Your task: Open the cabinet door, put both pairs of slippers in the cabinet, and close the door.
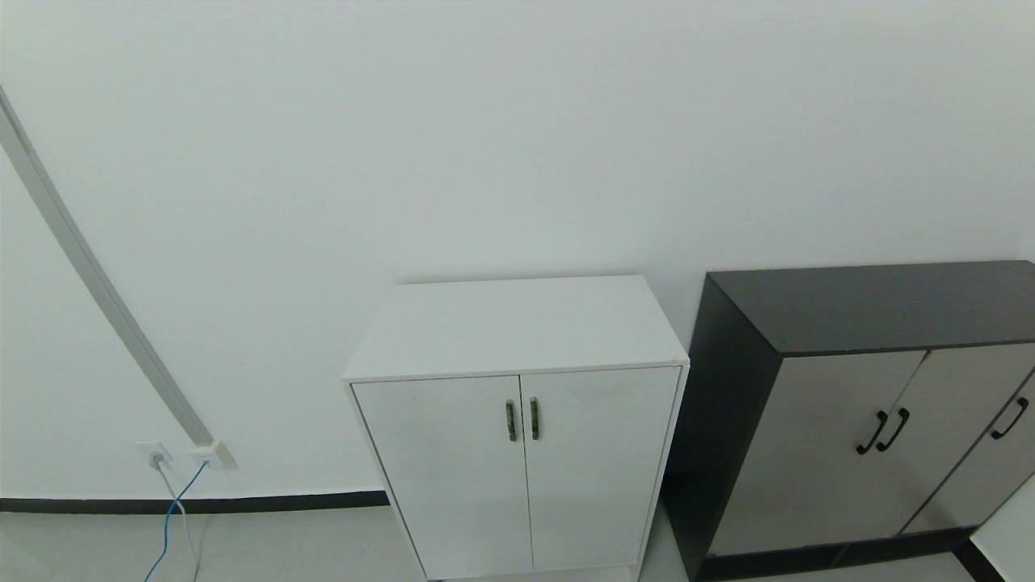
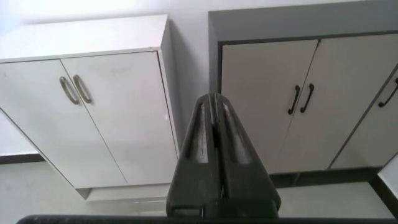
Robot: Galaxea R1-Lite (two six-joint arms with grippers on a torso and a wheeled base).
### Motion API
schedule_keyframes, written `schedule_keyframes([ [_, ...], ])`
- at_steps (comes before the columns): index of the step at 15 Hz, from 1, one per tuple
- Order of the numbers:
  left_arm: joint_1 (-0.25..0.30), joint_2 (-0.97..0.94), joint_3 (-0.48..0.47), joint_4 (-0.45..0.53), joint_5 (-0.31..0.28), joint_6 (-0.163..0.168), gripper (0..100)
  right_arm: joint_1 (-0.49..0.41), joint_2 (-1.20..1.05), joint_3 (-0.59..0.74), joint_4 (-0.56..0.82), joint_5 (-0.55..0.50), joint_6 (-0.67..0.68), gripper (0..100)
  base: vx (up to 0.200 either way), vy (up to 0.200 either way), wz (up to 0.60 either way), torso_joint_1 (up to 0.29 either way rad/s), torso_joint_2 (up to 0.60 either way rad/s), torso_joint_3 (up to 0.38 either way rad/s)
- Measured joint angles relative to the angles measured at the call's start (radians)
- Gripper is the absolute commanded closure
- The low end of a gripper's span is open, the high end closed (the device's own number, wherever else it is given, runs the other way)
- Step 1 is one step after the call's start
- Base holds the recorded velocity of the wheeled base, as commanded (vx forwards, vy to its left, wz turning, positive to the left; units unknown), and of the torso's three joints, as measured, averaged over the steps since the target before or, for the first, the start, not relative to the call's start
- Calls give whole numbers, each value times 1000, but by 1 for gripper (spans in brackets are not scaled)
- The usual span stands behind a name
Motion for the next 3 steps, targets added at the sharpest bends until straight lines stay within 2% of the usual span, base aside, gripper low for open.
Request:
schedule_keyframes([
  [3, 0, 0, 0, 0, 0, 0, 100, 0, 0, 0, 0, 0, 0, 100, 0, 0, 0, 0, 0, 0],
])
